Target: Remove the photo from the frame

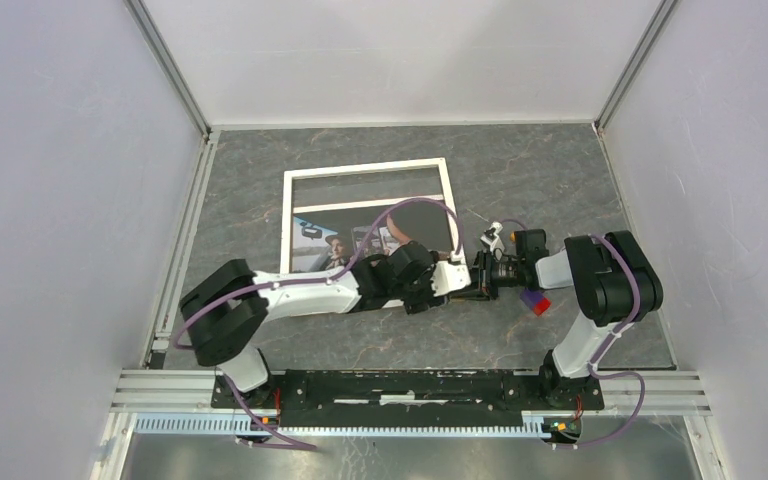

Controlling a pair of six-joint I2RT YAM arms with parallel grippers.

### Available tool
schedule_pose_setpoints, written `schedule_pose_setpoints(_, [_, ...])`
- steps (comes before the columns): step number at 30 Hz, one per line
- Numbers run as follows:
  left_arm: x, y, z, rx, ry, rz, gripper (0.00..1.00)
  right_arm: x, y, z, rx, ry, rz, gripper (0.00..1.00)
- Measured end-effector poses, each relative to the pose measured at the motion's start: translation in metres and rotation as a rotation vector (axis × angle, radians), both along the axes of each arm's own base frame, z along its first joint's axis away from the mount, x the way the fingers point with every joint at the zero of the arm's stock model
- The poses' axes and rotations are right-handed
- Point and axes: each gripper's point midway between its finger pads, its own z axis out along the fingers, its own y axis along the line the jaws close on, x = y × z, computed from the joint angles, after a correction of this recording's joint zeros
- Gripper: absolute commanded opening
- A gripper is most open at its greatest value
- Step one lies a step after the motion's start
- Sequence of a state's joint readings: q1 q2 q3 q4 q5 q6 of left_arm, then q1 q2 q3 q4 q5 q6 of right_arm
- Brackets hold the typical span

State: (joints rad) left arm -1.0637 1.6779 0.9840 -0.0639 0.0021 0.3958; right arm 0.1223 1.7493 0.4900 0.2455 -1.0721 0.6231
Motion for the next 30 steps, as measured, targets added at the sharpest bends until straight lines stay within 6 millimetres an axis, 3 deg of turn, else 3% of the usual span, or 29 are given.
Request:
schedule_pose_setpoints(4, [-0.012, 0.022, 0.006, -0.028, -0.011, 0.0, 0.7, 0.002, 0.0, 0.0, -0.004, -0.002, -0.01, 0.0])
schedule_pose_setpoints(10, [-0.03, 0.045, -0.001, -0.052, -0.006, -0.015, 0.67, 0.003, 0.001, 0.002, 0.017, 0.007, -0.027, 0.0])
schedule_pose_setpoints(21, [-0.023, 0.031, -0.013, -0.099, -0.031, -0.02, 0.6, -0.005, 0.004, 0.016, 0.07, 0.033, -0.027, 0.0])
schedule_pose_setpoints(27, [-0.021, 0.032, -0.023, -0.075, -0.033, -0.025, 0.55, -0.009, 0.005, 0.019, 0.084, 0.052, -0.025, 0.0])
schedule_pose_setpoints(30, [-0.017, 0.036, -0.024, -0.056, -0.058, -0.016, 0.48, -0.011, 0.004, 0.021, 0.09, 0.06, -0.021, 0.0])
